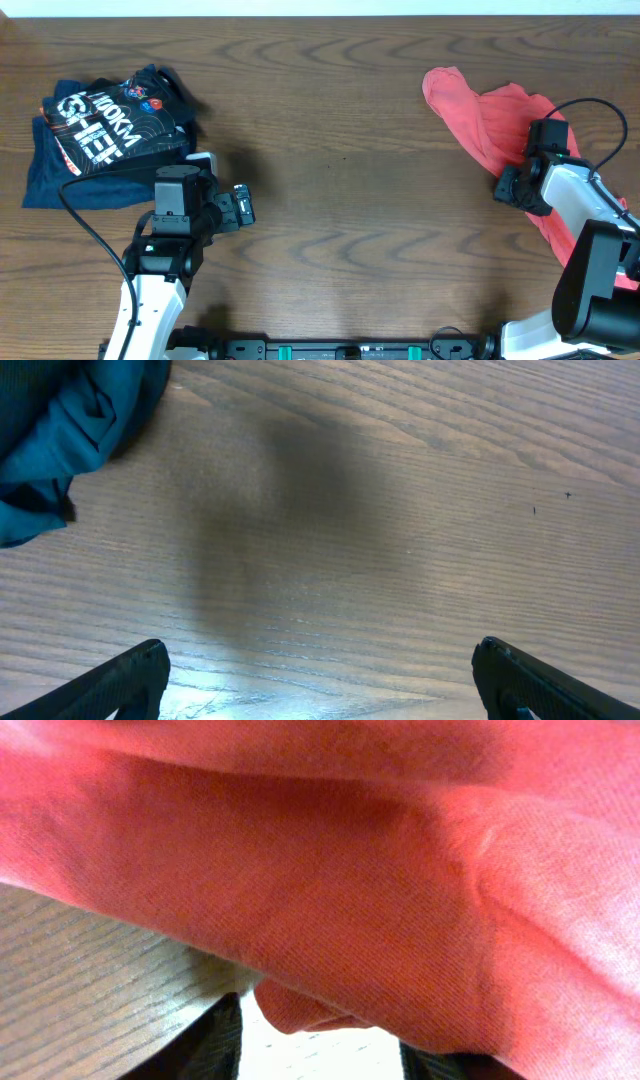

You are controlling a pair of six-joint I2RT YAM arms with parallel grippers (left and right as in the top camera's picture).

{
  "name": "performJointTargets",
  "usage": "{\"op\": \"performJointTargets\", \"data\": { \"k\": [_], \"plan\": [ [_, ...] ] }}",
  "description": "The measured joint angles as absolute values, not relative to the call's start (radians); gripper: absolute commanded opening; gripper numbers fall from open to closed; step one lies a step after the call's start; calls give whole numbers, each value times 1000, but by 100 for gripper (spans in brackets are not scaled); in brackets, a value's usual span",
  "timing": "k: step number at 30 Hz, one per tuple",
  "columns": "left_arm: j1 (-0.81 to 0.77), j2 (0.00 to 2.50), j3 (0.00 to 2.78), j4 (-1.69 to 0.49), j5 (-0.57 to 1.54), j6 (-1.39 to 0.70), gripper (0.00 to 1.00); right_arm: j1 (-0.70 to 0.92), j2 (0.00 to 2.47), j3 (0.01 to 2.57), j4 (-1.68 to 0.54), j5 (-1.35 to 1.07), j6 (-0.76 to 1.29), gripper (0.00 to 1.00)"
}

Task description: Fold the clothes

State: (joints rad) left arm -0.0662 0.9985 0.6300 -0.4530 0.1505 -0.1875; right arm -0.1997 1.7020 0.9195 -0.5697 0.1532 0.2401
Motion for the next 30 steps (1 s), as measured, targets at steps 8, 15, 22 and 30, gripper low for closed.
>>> {"op": "performJointTargets", "data": {
  "k": [8, 15, 22, 30],
  "plan": [
    [-66, 999, 630, -453, 150, -187, 98, -200, 1700, 925, -575, 154, 247, 47],
    [-66, 999, 630, -453, 150, -187, 98, -200, 1641, 935, -594, 163, 257, 48],
    [-66, 999, 630, -453, 150, -187, 98, -200, 1591, 945, -596, 193, 260, 48],
    [-66, 999, 630, -453, 150, -187, 98, -200, 1616, 946, -666, 191, 260, 49]
  ]
}}
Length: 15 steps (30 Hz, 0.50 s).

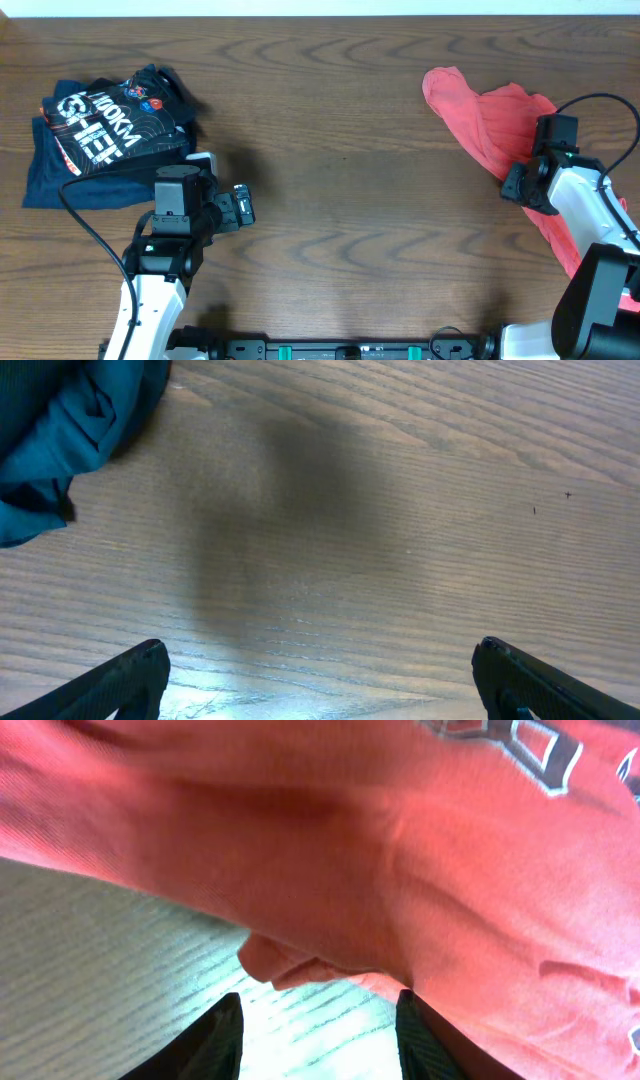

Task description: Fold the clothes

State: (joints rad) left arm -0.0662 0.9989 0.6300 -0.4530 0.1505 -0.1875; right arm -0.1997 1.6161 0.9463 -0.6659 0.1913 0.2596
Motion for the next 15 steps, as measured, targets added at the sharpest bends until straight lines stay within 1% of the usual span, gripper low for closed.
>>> {"op": "performJointTargets", "data": {
  "k": [15],
  "plan": [
    [-66, 999, 630, -453, 150, -187, 98, -200, 1617, 932, -577, 218, 260, 49]
  ]
}}
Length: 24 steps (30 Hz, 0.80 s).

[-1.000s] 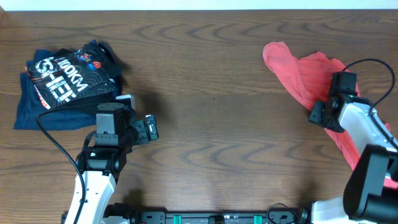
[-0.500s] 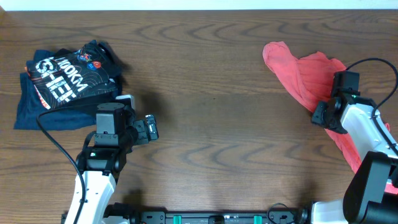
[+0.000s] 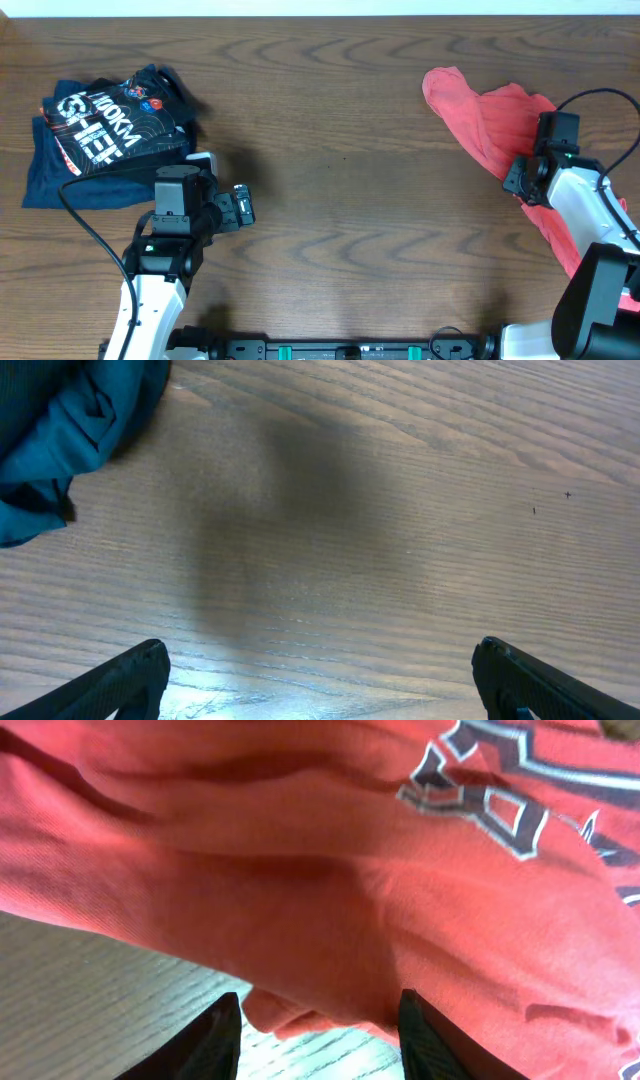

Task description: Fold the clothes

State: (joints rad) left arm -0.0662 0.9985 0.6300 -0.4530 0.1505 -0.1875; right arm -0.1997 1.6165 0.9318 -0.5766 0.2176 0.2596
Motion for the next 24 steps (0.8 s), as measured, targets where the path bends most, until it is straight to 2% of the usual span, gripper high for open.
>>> {"op": "performJointTargets", "data": {
  "k": [13, 24],
  "plan": [
    [-66, 999, 630, -453, 150, -187, 98, -200, 1617, 865, -500, 218, 260, 53],
    [-66, 999, 630, -453, 150, -187, 98, -200, 1617, 844, -446, 218, 260, 51]
  ]
}}
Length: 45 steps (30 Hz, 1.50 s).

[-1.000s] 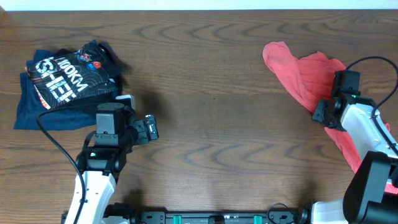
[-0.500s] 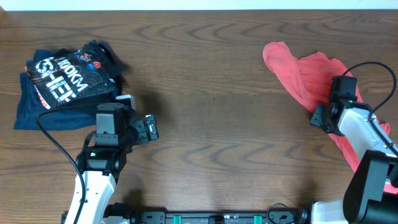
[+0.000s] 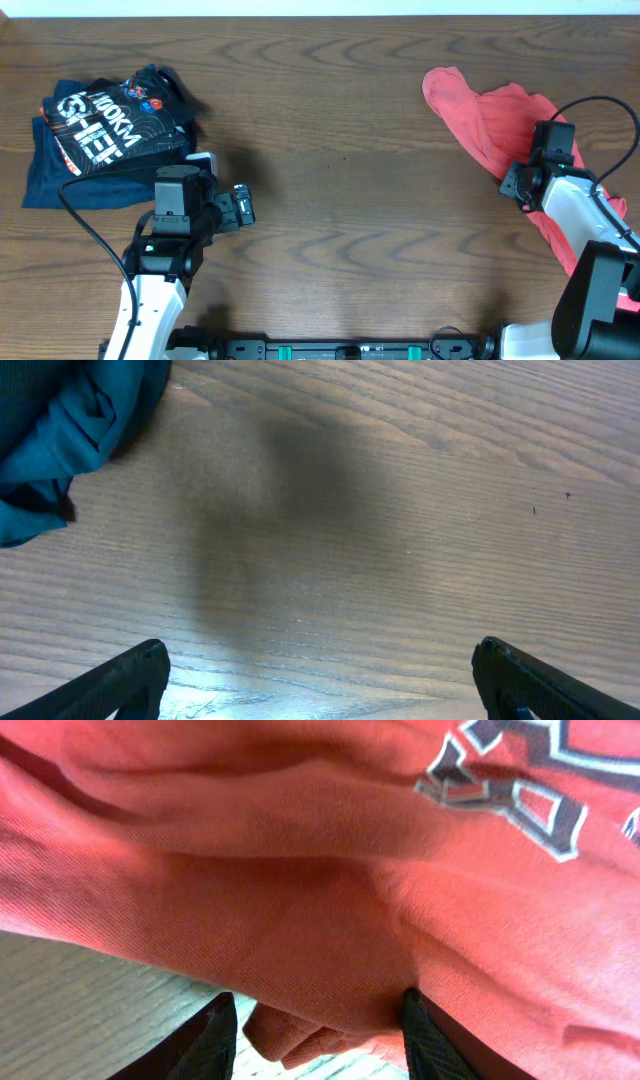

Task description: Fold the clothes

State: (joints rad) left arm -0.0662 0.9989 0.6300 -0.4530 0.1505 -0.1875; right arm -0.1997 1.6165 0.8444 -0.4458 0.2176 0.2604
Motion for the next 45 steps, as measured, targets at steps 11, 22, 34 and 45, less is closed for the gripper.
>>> {"op": "performJointTargets", "data": {
  "k": [11, 22, 34, 45],
  "plan": [
    [-66, 999, 630, -453, 150, -187, 98, -200, 1618, 750, -374, 218, 263, 49],
    [-66, 999, 630, -453, 150, -187, 98, -200, 1618, 750, -322, 218, 266, 29],
    [-66, 999, 630, -453, 150, -187, 98, -199, 1616, 756, -337, 205, 264, 1],
    [-66, 999, 630, -453, 150, -187, 98, 86, 1385, 860, -528, -82, 97, 1]
  ]
}}
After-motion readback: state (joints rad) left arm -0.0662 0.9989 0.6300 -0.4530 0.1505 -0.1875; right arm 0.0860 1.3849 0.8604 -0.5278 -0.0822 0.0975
